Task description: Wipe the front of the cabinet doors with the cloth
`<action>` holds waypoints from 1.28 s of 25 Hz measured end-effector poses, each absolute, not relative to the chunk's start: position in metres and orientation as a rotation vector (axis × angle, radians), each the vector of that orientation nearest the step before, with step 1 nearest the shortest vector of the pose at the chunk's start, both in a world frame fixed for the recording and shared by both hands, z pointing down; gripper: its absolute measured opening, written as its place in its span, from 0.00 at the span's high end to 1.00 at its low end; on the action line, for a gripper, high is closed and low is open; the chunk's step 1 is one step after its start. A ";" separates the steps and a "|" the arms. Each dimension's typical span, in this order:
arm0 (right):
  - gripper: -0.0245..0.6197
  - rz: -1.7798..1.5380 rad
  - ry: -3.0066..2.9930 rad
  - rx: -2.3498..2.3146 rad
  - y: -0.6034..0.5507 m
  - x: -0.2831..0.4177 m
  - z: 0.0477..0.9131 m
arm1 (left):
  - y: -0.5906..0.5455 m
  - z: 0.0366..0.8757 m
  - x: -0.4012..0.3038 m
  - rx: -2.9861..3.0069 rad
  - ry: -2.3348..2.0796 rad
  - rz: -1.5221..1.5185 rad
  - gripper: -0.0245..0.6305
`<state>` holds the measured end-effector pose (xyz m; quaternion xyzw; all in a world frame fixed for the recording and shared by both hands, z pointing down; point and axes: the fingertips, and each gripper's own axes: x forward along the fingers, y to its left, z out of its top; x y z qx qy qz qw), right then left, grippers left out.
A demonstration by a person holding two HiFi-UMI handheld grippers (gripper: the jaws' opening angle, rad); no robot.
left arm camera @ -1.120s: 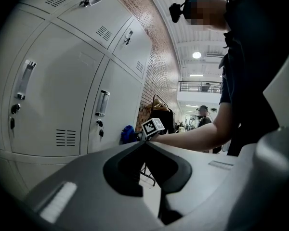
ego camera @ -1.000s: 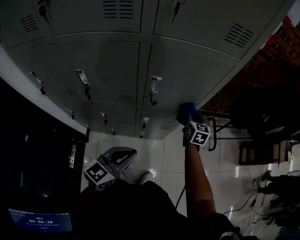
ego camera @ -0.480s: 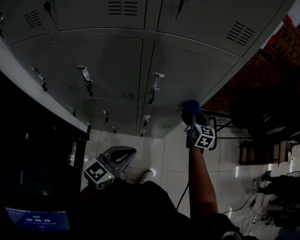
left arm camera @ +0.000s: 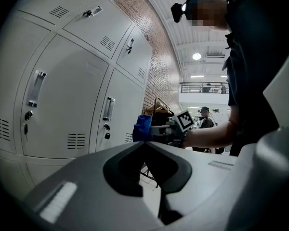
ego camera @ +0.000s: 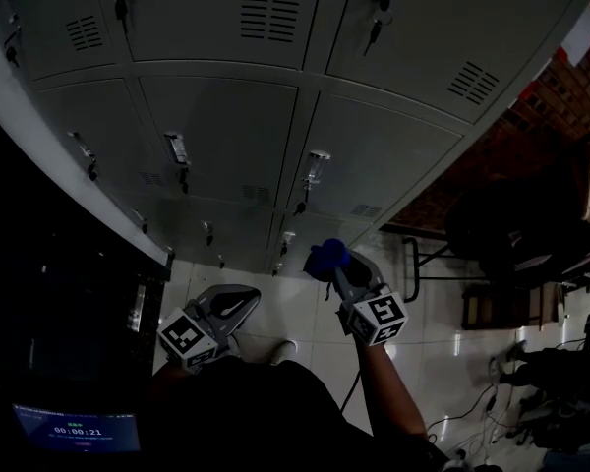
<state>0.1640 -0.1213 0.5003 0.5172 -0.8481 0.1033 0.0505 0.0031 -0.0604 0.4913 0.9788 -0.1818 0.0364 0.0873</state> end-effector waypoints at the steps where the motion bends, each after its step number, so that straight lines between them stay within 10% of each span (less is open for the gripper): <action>1: 0.86 0.312 -2.604 1.549 -0.115 0.153 0.496 | -0.061 0.491 0.000 2.916 -0.542 0.108 0.96; 32: 0.86 0.253 -2.739 1.454 -0.086 0.056 0.449 | -0.097 0.450 -0.020 3.004 -0.552 0.010 0.96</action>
